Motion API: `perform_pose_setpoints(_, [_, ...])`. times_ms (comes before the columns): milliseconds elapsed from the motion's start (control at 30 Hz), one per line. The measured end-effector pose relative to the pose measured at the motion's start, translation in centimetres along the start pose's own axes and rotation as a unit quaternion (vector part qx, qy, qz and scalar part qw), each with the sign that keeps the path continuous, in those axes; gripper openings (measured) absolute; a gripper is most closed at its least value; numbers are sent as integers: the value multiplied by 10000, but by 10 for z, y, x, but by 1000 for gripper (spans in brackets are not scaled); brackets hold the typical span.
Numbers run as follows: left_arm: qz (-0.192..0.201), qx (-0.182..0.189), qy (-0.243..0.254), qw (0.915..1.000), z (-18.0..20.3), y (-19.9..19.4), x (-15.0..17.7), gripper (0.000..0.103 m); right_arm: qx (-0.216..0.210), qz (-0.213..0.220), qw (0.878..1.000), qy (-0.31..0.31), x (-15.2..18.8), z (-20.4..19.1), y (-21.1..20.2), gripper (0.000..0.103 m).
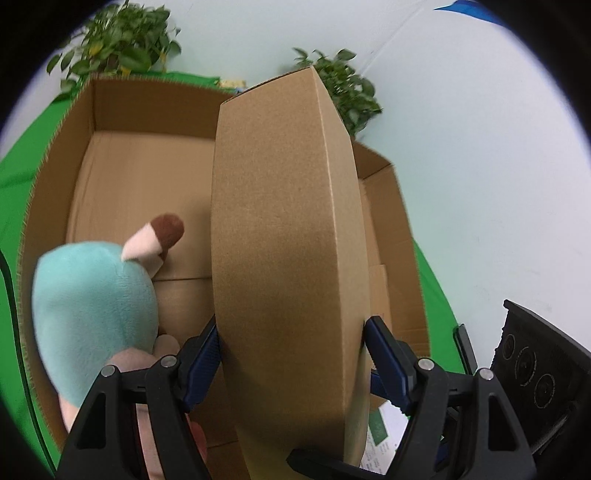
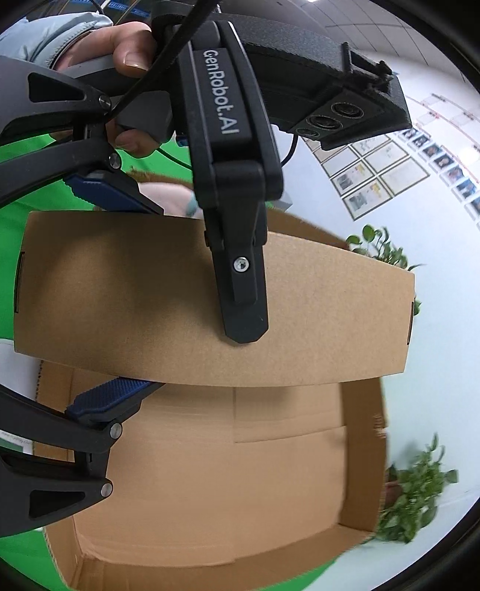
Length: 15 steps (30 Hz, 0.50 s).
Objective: Organize objects
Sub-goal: 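Lift the brown box into the tray beside the pig and release it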
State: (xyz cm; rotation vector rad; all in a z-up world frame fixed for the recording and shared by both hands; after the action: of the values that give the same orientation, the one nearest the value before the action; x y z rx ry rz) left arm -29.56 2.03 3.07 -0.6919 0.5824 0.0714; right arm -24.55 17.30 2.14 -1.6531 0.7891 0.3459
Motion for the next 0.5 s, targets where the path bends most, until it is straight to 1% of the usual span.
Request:
perform_pose_setpoints(100, [-48,-114,74,9999,-4,8,0,75,17,-81,10000,55,-1,3,15,77])
perform_pose_setpoints(233, [-109,-195,124,9997,-2,10,0,75,-43,-92,9999,77,-3,3,22,77])
perform_pose_setpoints(367, [-124,-333,19,9994,-1,5,2,76,-44,-72,10000,14,-5,-5,25,77])
perform_pose_setpoints(433, [-63,-372,-46,9993,-1,-3,6,74,-46,-70,10000,-12,-5,-10,26,77])
perform_pose_setpoints(467, [33,-369,-40,9993,0,-9,7,74,50,-71,10000,-29,-6,-12,27,77])
perform_pose_setpoints(500, [131,-343,-21,9993,1,-16,7,74,237,-101,9997,-17,-6,-11,31,77])
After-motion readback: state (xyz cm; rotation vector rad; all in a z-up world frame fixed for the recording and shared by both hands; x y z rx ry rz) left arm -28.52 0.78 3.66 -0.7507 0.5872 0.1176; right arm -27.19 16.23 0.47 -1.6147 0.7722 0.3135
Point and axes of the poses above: each gripper's, at about its wrist camera, not at the fingertips, and y roughly the way its jaws point, z to its right, x to its underside, the point moved 2 cm from there along y, roughly the way its jaws point, and after that the axes turned 10 degrees about x, right-handed, at the moved point
